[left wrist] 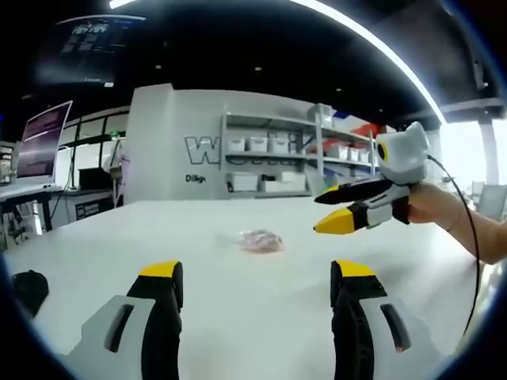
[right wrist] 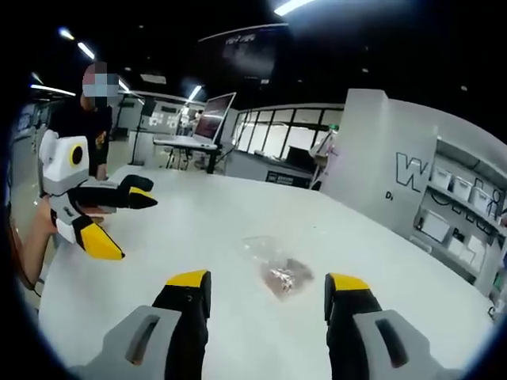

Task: Open the resealable bag by pulling the two sides of the seal apart until the entire bag opening is separated and visibly accessible.

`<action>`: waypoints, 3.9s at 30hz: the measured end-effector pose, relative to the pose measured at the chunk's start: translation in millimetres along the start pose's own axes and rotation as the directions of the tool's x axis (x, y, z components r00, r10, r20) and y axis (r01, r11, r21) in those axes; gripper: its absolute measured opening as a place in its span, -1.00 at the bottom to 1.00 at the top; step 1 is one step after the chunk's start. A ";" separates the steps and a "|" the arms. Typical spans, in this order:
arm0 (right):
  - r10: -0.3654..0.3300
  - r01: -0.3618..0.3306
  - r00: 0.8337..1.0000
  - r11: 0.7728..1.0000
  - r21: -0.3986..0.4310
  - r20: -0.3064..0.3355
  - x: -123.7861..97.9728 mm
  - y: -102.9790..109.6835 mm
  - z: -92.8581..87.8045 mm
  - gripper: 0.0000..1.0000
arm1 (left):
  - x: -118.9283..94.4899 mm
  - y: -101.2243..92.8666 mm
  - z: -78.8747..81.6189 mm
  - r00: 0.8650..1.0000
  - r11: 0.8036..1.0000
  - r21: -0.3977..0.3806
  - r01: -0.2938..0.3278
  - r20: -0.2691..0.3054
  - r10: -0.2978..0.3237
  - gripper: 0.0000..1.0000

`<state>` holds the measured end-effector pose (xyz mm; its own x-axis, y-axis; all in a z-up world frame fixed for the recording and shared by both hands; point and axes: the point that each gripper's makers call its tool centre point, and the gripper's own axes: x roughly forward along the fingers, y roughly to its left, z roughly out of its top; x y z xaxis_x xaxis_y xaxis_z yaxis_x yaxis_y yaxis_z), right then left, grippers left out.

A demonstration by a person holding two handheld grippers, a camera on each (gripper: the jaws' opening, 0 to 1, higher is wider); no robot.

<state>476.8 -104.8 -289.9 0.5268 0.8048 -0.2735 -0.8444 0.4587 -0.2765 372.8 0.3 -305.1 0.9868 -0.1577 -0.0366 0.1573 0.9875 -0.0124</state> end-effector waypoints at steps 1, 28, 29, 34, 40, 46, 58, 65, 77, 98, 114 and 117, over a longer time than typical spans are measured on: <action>0.001 -0.001 1.000 1.000 -0.002 -0.002 0.9 0.1 -0.1 0.14 | 0.0 -0.4 0.2 1.000 1.000 0.001 0.000 0.000 0.000 0.51; 0.033 -0.035 0.998 0.999 -0.033 -0.052 30.2 -2.8 -5.2 -0.02 | 8.0 -8.5 2.8 1.000 0.998 0.053 0.015 0.005 -0.015 0.44; 0.033 -0.035 0.998 0.999 -0.032 -0.055 31.0 -2.6 -5.9 -0.02 | 8.0 -8.4 2.8 1.000 0.998 0.055 0.015 0.006 -0.015 0.44; 0.032 -0.034 0.997 0.999 -0.036 -0.066 34.7 -3.6 -8.6 -0.03 | 7.2 -5.2 0.1 1.000 0.999 0.047 0.010 0.000 -0.010 0.43; 0.031 -0.034 0.997 0.999 -0.033 -0.076 40.2 -8.5 -11.1 -0.08 | 6.6 -6.0 -2.2 1.000 0.999 0.044 0.012 -0.002 -0.011 0.43; 0.029 -0.032 0.996 0.999 -0.039 -0.085 44.4 -13.2 -12.2 -0.13 | 7.1 -8.1 -3.4 1.000 0.999 0.045 0.017 -0.005 -0.016 0.42; 0.032 -0.036 0.994 0.999 -0.035 -0.106 57.2 -23.4 -12.7 -0.21 | 6.9 -8.2 -2.4 1.000 0.999 0.043 0.017 -0.002 -0.017 0.42; 0.032 -0.037 0.993 0.999 -0.037 -0.110 60.5 -25.4 -11.6 -0.22 | 5.9 -8.4 -1.1 1.000 0.999 0.045 0.015 0.000 -0.015 0.41; 0.043 -0.044 0.991 0.999 -0.007 -0.125 67.2 -28.2 -18.0 -0.28 | 6.2 -8.9 -3.3 1.000 0.999 0.048 0.017 -0.009 -0.017 0.39; 0.078 -0.080 0.985 0.997 -0.009 -0.152 91.5 -34.2 -30.0 -0.32 | 11.8 -11.4 -5.7 1.000 0.998 0.069 0.012 -0.024 -0.010 0.39; 0.085 -0.087 0.980 0.996 -0.007 -0.181 103.9 -33.1 -41.8 -0.40 | 12.8 -5.6 -9.2 0.999 0.997 0.076 0.004 -0.034 -0.002 0.39; 0.088 -0.089 0.980 0.996 -0.001 -0.181 105.6 -33.1 -42.3 -0.41 | 12.4 -3.7 -9.9 0.999 0.997 0.077 0.000 -0.036 0.003 0.39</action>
<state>564.5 -51.0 -348.6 0.4595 0.7603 -0.4591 -0.8880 0.3848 -0.2516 384.1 -5.4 -315.4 0.9852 -0.1553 -0.0730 0.1601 0.9850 0.0643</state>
